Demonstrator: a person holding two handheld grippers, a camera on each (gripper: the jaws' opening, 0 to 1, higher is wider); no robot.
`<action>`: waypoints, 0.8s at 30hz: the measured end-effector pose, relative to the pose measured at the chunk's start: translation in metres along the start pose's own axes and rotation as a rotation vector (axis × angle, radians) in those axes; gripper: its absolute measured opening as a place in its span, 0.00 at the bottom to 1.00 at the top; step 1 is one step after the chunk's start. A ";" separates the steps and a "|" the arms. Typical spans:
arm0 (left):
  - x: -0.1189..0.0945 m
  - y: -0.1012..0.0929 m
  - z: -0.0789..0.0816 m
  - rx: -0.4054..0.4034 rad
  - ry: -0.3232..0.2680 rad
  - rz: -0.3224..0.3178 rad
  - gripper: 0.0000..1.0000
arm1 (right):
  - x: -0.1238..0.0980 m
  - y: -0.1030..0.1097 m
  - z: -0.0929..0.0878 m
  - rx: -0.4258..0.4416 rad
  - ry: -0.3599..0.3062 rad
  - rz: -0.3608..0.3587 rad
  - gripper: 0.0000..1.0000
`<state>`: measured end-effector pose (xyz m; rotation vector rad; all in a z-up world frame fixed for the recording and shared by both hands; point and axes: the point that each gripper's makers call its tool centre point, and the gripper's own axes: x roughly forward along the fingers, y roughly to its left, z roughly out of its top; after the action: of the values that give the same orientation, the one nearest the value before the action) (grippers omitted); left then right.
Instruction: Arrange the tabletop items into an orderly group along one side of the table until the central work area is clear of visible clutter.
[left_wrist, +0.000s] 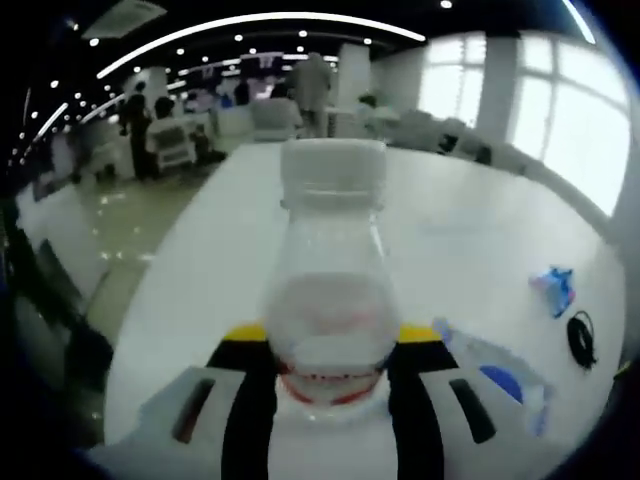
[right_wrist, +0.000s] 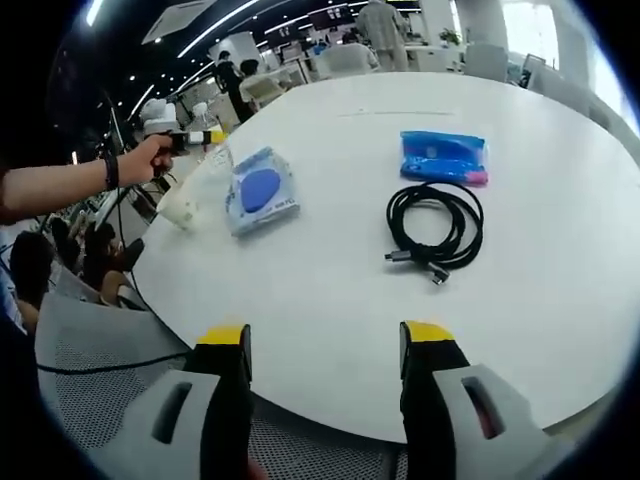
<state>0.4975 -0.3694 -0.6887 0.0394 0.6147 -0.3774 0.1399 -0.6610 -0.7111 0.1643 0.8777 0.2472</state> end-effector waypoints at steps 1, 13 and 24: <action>0.000 0.000 -0.002 0.000 0.002 0.000 0.40 | 0.000 0.000 0.000 -0.001 0.001 0.000 0.59; -0.010 -0.005 -0.018 0.048 0.004 -0.011 0.40 | 0.001 0.003 -0.002 -0.024 0.013 0.003 0.59; -0.011 -0.003 -0.019 0.063 0.002 0.011 0.43 | 0.001 0.002 -0.002 -0.020 0.013 0.000 0.59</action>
<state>0.4779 -0.3659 -0.6977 0.1032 0.6039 -0.3865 0.1383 -0.6585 -0.7128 0.1449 0.8876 0.2574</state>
